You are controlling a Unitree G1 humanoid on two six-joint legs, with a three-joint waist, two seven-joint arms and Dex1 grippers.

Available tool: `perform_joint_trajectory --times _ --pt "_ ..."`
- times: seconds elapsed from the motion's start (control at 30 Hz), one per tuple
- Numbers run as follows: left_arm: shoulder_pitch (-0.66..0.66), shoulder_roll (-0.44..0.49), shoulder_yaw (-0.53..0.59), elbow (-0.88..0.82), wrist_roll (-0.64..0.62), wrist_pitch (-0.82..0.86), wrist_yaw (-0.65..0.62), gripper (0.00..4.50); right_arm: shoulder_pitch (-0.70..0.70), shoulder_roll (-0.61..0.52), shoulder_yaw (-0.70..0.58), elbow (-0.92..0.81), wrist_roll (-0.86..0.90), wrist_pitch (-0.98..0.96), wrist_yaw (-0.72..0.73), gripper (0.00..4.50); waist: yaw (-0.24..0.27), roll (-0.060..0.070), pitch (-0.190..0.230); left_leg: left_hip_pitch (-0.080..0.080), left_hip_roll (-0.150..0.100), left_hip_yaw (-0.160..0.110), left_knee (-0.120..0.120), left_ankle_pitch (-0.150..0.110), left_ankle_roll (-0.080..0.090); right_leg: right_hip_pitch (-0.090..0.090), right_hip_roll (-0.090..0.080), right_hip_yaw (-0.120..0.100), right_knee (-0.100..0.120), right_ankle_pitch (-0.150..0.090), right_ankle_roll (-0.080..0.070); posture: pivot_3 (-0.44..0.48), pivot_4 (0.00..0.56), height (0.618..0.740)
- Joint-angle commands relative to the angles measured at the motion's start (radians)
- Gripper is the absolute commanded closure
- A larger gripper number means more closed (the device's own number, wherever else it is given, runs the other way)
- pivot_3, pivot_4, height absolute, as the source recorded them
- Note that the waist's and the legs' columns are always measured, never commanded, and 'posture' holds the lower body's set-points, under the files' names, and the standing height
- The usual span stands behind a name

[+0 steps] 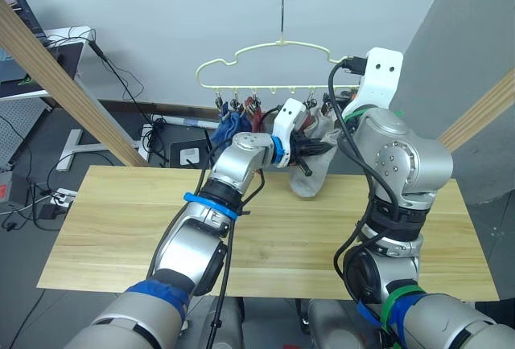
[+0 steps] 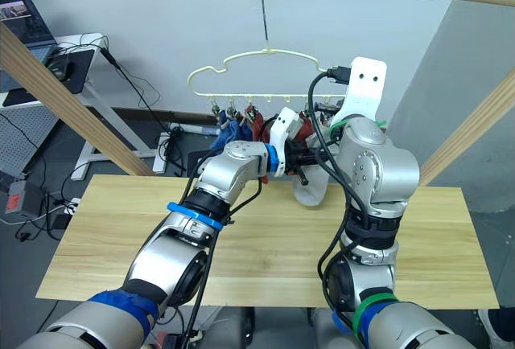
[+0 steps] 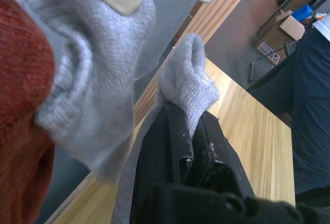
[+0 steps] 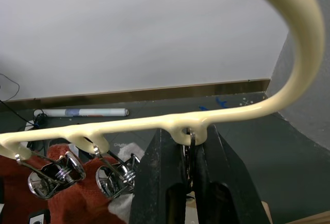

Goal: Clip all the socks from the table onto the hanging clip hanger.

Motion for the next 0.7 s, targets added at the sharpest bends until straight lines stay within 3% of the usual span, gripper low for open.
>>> perform_joint_trajectory --times 0.03,0.7 --pt "-0.035 -0.011 0.013 -0.012 0.0 -0.024 0.002 4.48 -0.024 0.005 0.007 -0.059 0.004 -0.008 -0.003 4.5 -0.001 0.0 0.0 0.0 0.0 0.0 0.0 0.0 0.0 0.0 0.0 0.0 0.0 0.0 0.0 -0.064 0.267 0.74" --pt "-0.059 -0.014 0.033 -0.026 -0.007 -0.024 0.013 4.48 -0.019 0.007 0.011 -0.059 0.005 -0.009 0.001 4.5 -0.013 0.0 0.0 0.0 0.0 0.0 0.0 0.0 0.0 0.0 0.0 0.0 0.0 0.0 0.0 -0.056 0.261 0.74"
